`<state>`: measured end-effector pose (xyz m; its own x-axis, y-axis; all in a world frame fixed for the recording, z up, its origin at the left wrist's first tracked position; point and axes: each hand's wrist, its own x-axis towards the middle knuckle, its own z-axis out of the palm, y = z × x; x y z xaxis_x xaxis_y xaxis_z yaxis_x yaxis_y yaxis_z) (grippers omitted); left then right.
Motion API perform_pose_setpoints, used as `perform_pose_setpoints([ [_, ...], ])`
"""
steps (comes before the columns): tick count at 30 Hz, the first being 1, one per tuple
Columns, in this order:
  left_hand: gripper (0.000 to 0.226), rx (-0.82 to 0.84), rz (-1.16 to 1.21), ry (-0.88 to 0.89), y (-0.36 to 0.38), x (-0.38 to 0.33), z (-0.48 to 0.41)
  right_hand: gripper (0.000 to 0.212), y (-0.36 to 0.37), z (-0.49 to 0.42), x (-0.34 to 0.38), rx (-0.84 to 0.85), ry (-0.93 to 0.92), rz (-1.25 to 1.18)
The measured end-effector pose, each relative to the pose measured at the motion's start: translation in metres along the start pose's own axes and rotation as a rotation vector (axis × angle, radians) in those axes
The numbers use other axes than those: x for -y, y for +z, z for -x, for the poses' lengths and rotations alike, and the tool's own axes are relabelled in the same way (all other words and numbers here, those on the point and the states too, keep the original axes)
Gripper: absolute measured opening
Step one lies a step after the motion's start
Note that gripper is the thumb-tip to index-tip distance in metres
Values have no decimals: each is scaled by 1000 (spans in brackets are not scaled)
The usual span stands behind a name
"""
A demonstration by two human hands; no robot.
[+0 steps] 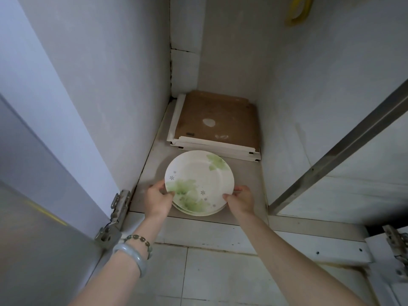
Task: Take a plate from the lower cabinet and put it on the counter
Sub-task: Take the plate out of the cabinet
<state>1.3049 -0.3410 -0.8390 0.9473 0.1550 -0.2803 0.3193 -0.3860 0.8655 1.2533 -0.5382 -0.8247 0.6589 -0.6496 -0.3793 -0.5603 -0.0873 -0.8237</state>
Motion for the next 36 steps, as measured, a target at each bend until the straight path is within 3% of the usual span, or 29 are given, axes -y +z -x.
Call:
perform_pose_setpoints([
  [4, 50, -15, 173, -33, -1, 1, 10, 25, -4, 5, -5, 22, 40, -73],
  [11, 12, -33, 480, -75, -27, -18, 32, 18, -28, 26, 7, 109, 26, -178],
  [17, 9, -48, 586, -141, -53, -43, 80, 22, -62, 69, 21, 185, 56, -270],
  [27, 31, 380, 590, -158, -132, -102, 193, 24, -164, 165, 76, 380, 84, -290],
  [36, 40, 489, 542, -265, -206, -191, 300, 32, -271, 289, 154, 350, 102, -192],
])
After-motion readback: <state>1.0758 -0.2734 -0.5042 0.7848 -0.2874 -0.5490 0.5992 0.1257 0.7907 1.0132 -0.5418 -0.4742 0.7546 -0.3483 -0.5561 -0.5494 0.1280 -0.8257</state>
